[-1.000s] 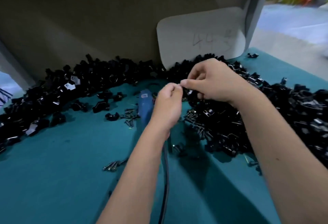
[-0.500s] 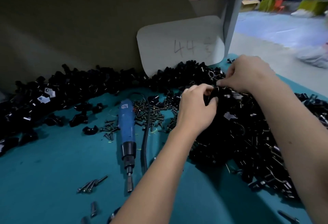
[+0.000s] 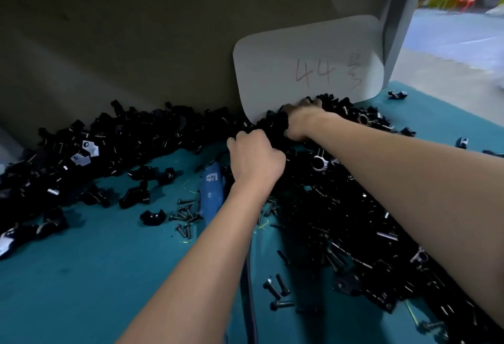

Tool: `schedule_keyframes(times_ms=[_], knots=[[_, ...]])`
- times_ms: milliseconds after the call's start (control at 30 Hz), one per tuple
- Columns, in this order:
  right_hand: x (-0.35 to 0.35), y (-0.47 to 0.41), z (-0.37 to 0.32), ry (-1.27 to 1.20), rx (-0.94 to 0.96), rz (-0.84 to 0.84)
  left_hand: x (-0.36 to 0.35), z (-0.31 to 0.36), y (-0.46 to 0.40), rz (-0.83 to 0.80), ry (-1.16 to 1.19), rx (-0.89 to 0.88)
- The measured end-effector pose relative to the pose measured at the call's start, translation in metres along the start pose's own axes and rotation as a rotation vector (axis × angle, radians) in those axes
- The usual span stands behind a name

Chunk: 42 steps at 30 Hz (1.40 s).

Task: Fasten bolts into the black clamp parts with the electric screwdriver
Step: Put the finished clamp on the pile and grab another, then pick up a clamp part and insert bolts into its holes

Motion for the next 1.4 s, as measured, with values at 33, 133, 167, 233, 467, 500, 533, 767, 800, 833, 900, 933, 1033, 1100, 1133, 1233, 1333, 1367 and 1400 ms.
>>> schedule_keyframes(times_ms=[33,133,167,233,467,500,533,767,800,833,900,933,1033,1100,1133,1233,1333,1367,1400], knots=[[-0.007,-0.010,-0.006,-0.034,-0.002,-0.029,0.001,-0.002,-0.005,-0.003,-0.005,-0.004],[-0.019,-0.027,-0.026,-0.117,0.039,-0.049,-0.001,-0.008,-0.018,-0.011,-0.012,-0.006],[-0.020,-0.030,-0.028,-0.146,0.029,-0.043,-0.002,-0.011,-0.022,-0.012,-0.008,0.002],[-0.020,-0.032,-0.028,-0.165,0.012,-0.020,-0.004,-0.018,-0.027,-0.009,0.003,0.029],[-0.028,-0.019,-0.029,0.118,0.043,-0.081,0.001,-0.017,-0.026,-0.014,0.045,0.023],[-0.025,-0.015,-0.027,0.153,0.026,-0.048,0.008,-0.016,-0.024,-0.003,0.061,0.010],[-0.020,-0.013,-0.023,0.184,0.012,-0.011,0.015,-0.016,-0.022,0.011,0.079,-0.003],[-0.023,0.012,-0.034,0.140,0.157,-0.017,0.090,-0.068,0.003,0.219,0.073,0.036],[-0.021,0.015,-0.033,0.137,0.137,0.010,0.100,-0.081,0.007,0.255,0.033,0.081],[-0.018,0.018,-0.032,0.131,0.108,0.052,0.110,-0.096,0.013,0.287,-0.009,0.144],[-0.006,0.027,-0.029,0.116,0.043,0.155,0.129,-0.125,0.023,0.327,-0.120,0.283],[0.002,0.033,-0.029,0.097,0.018,0.224,0.137,-0.139,0.028,0.330,-0.171,0.346],[0.028,0.050,-0.033,-0.123,-0.016,0.406,0.145,-0.174,0.039,0.277,-0.203,0.469],[0.039,0.059,-0.041,-0.433,-0.003,0.433,0.144,-0.182,0.043,0.263,-0.192,0.431],[0.045,0.065,-0.047,-0.570,0.017,0.450,0.145,-0.182,0.044,0.277,-0.184,0.393],[0.051,0.099,-0.075,-0.996,0.120,0.487,0.151,-0.180,0.045,0.316,-0.119,0.312],[0.029,0.133,-0.110,-1.489,0.212,0.319,0.160,-0.180,0.055,0.361,-0.023,0.270],[0.020,0.145,-0.119,-1.573,0.225,0.266,0.165,-0.179,0.062,0.407,0.073,0.249],[0.013,0.154,-0.126,-1.627,0.238,0.220,0.169,-0.179,0.069,0.455,0.215,0.228]])
Point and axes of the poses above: each hand's wrist, its own y-axis away from the middle knuckle, its own x-axis out of the back of the hand, z = x × y, the point moved 10 cm from there along -y, towards the middle knuckle, and after that the axes turned 12 degrees about y, right-handed, at the moved point
